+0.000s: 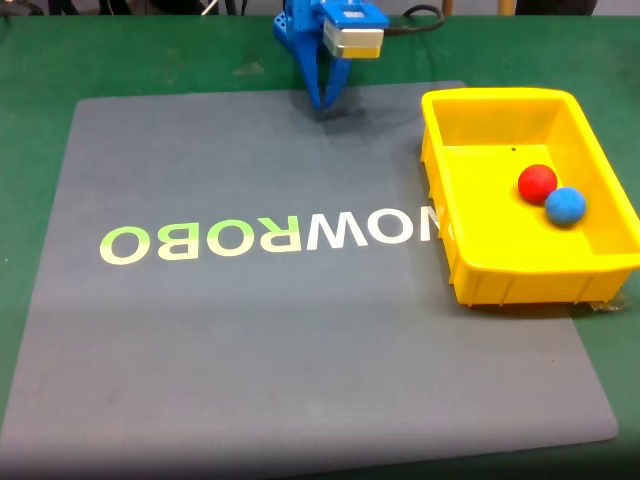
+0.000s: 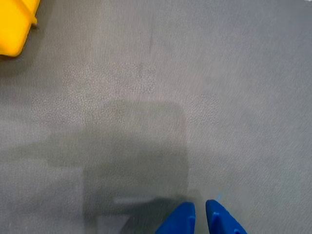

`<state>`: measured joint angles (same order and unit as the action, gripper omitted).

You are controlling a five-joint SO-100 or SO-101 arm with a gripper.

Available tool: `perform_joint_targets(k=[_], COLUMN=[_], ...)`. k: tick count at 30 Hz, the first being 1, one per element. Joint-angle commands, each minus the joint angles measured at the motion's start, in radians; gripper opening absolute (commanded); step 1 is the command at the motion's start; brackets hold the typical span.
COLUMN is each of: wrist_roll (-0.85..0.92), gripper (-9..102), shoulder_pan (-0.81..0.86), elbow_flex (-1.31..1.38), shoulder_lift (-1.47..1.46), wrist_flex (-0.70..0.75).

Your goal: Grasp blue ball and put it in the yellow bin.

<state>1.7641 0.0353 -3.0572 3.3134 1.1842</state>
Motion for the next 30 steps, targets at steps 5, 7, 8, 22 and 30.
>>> perform_joint_targets(k=[5, 7, 8, 22, 30], wrist_roll=[0.021, 0.025, 0.025, -0.034, -0.040], gripper=[0, 0, 0, 0, 0], shoulder_pan=[0.026, 0.029, 0.029, 0.020, 0.011], elbow_flex=[-0.043, -0.043, -0.043, -0.043, -0.043], shoulder_lift=[0.012, 0.012, 0.012, 0.012, 0.005], wrist_flex=[0.043, 0.077, 0.091, 0.190, 0.189])
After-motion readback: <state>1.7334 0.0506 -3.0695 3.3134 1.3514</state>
